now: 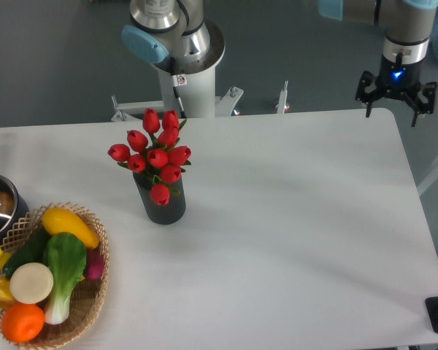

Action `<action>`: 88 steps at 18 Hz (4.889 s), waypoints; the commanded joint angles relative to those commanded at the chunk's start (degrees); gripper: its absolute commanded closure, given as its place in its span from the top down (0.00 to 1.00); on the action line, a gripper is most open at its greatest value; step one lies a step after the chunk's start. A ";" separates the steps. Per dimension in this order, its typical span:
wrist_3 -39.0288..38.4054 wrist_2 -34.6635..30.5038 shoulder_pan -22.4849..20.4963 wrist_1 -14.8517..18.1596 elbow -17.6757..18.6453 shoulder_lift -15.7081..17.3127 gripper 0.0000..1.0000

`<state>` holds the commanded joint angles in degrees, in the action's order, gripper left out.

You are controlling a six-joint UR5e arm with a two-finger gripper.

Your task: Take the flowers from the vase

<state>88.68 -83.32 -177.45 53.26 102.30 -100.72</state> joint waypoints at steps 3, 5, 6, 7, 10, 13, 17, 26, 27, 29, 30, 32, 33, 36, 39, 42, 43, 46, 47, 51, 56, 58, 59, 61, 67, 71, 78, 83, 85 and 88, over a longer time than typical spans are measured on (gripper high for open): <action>0.00 0.09 0.00 0.00 0.00 0.09 1.00; 0.00 0.44 -0.09 0.35 -0.09 0.09 1.00; 0.00 0.44 -0.09 0.44 0.00 0.09 1.00; 0.00 0.61 -0.09 0.44 0.09 0.09 1.00; -0.17 3.06 -0.35 0.44 1.05 0.26 1.00; -0.88 8.59 -1.49 -0.09 3.68 1.75 1.00; -1.14 16.24 -1.85 -0.26 6.23 3.25 1.00; -1.32 33.29 -1.85 -0.18 11.77 7.38 1.00; -1.32 36.18 -1.93 -0.18 12.65 8.08 1.00; -1.84 42.16 -2.11 -0.18 14.76 9.49 1.00; -2.37 44.88 -2.11 -0.18 15.90 10.19 1.00; -2.64 47.89 -2.11 -0.18 17.83 11.42 1.00; -2.81 47.99 -2.02 -0.18 18.80 12.30 1.00; -2.73 49.82 -2.11 -0.09 21.88 13.44 1.00; -2.72 53.95 -1.85 0.00 25.48 15.55 1.00; -2.72 57.29 -1.24 0.26 27.15 16.87 1.00; -2.64 59.13 -0.88 0.18 27.85 16.96 1.00; -2.64 61.52 3.68 0.26 28.30 16.96 1.00; -2.72 61.52 5.08 0.26 28.39 16.96 1.00; -2.46 61.00 8.96 0.26 28.83 16.79 1.00; -1.93 61.00 11.95 0.18 29.70 16.70 1.00; -1.85 61.00 12.57 0.00 30.84 16.79 1.00; -1.41 61.08 12.74 0.00 31.28 16.87 1.00; -0.79 61.17 13.97 0.00 31.46 16.88 1.00; -0.79 61.61 16.26 -0.09 31.82 16.79 0.98; -0.88 62.31 18.10 -0.26 31.82 16.35 0.98; -0.97 64.69 18.37 -0.35 31.73 15.38 0.32; -0.97 64.69 18.37 -0.35 31.29 15.21 0.13; -0.97 64.77 18.28 -0.35 31.20 15.21 0.13; -0.97 64.86 18.11 -0.35 31.11 15.29 0.12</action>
<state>87.71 -18.46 -159.34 52.91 133.42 -85.43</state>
